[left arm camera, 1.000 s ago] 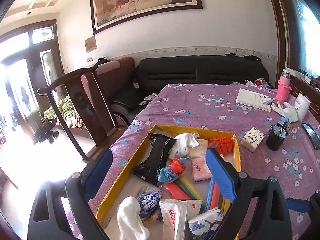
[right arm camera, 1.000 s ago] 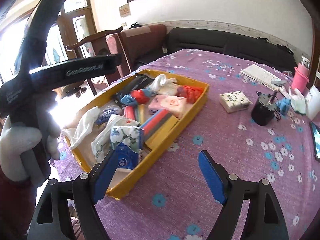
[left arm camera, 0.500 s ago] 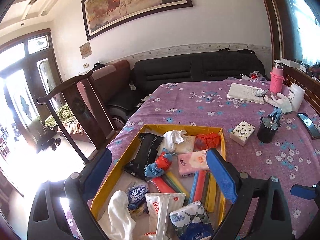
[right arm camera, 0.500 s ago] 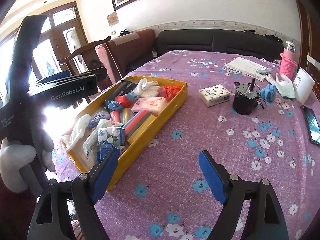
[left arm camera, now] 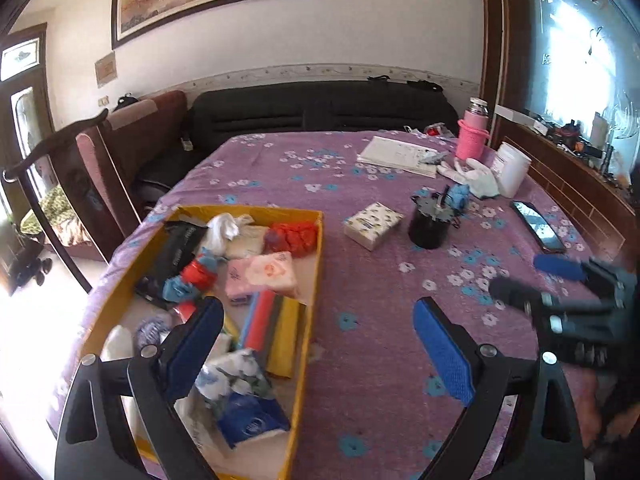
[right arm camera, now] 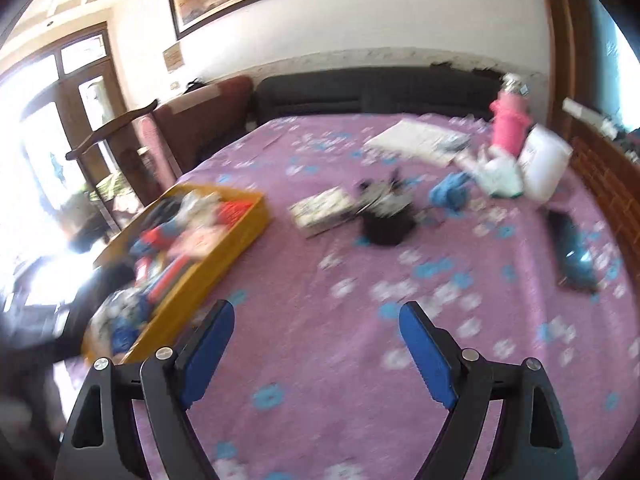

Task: Organize soft objects
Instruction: 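Withdraw both tools from the tray back over the table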

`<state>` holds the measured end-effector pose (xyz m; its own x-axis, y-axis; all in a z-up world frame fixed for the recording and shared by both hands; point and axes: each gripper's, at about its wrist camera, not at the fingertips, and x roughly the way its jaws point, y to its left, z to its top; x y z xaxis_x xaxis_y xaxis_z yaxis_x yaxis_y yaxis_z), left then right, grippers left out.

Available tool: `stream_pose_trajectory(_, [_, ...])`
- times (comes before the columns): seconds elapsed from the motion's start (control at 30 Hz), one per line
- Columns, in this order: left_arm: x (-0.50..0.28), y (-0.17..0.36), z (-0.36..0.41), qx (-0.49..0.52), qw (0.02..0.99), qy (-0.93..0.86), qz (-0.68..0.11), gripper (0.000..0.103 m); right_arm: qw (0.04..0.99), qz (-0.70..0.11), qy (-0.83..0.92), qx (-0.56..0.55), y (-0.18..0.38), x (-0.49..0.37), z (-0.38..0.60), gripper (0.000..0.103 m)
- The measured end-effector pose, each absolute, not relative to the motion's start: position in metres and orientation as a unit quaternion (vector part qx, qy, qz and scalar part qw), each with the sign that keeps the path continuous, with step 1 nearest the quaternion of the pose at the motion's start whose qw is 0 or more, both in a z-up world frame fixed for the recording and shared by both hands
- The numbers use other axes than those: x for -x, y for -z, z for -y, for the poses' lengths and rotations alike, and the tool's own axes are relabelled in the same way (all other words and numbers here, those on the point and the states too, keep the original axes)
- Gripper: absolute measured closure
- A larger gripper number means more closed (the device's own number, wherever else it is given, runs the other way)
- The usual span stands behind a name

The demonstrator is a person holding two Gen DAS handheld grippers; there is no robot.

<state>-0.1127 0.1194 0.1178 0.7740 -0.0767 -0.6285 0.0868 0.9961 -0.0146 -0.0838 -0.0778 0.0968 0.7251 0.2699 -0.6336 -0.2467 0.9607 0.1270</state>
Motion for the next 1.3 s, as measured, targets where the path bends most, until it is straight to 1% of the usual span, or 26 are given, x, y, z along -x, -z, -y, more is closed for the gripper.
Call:
stream_pose_trajectory(0.03, [0.114,-0.112,-0.113,0.000,0.938,0.053,-0.344,0.008,0.935,-0.333,-0.122,-0.012,-0.102,0.075,0.087,0.012])
stream_pose_trajectory(0.1, [0.112,-0.098,-0.102,0.018,0.926,0.067,-0.370,0.008,0.945,-0.311,-0.096,-0.007,-0.108,0.059,0.102,0.010])
stream_pose_trajectory(0.27, [0.093,-0.056,-0.075,0.075,0.886,0.099,-0.446,0.008,0.963,-0.267,-0.023,0.002,-0.103,0.032,0.138,0.010])
stream_pose_trajectory(0.33, [0.087,-0.044,-0.060,0.067,0.881,0.098,-0.459,0.008,0.967,-0.256,0.000,-0.014,-0.092,0.031,0.156,0.010])
stream_pose_trajectory(0.43, [0.082,-0.030,-0.041,0.038,0.884,0.090,-0.457,0.008,0.961,-0.275,0.030,-0.027,-0.082,0.024,0.173,0.010])
stream_pose_trajectory(0.53, [0.079,-0.014,-0.035,0.030,0.880,0.086,-0.466,0.008,0.958,-0.277,0.037,-0.059,-0.078,0.026,0.184,0.010])
stream_pose_trajectory(0.57, [0.080,-0.018,-0.034,0.023,0.884,0.085,-0.459,0.005,0.958,-0.277,0.040,-0.058,-0.077,0.027,0.183,0.010])
stream_pose_trajectory(0.63, [0.081,-0.017,-0.031,0.012,0.881,0.087,-0.465,0.004,0.958,-0.277,0.047,-0.051,-0.075,0.027,0.181,0.010])
stream_pose_trajectory(0.67, [0.080,-0.016,-0.029,0.009,0.879,0.090,-0.468,0.000,0.958,-0.278,0.049,-0.050,-0.073,0.027,0.181,0.010])
stream_pose_trajectory(0.8, [0.080,-0.011,-0.016,-0.040,0.873,0.074,-0.480,0.000,0.957,-0.280,0.054,-0.044,-0.070,0.027,0.179,0.010])
stream_pose_trajectory(1.3, [0.080,-0.010,-0.018,-0.040,0.873,0.076,-0.480,0.000,0.954,-0.287,0.075,-0.043,-0.065,0.027,0.185,0.010])
